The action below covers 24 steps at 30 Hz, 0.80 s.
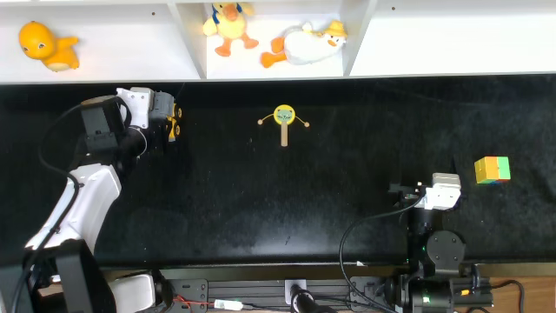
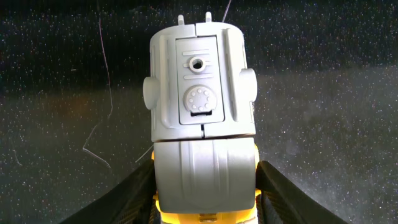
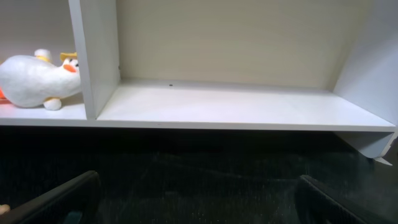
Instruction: Store Toys
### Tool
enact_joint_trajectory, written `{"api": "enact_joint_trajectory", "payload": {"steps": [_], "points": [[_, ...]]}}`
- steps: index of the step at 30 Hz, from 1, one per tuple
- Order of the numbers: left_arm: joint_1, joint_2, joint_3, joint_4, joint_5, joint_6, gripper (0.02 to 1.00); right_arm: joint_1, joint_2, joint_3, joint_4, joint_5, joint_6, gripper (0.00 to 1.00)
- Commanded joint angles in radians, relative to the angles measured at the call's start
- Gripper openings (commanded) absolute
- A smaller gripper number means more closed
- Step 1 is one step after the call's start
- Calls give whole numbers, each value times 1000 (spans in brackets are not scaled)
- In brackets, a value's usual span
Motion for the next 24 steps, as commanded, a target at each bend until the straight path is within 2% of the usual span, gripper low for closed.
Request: {"api": "enact_joint_trajectory", "payload": {"steps": [1, 12, 24], "points": [[-3, -46, -2, -32, -5, 8, 461, -2, -1, -14, 6, -7, 4, 996], [-3, -295, -2, -215, -19, 11, 441, -2, -1, -14, 6, -6, 4, 996], [-3, -323, 87, -193, -11, -16, 441, -2, -1, -14, 6, -6, 4, 996]]}}
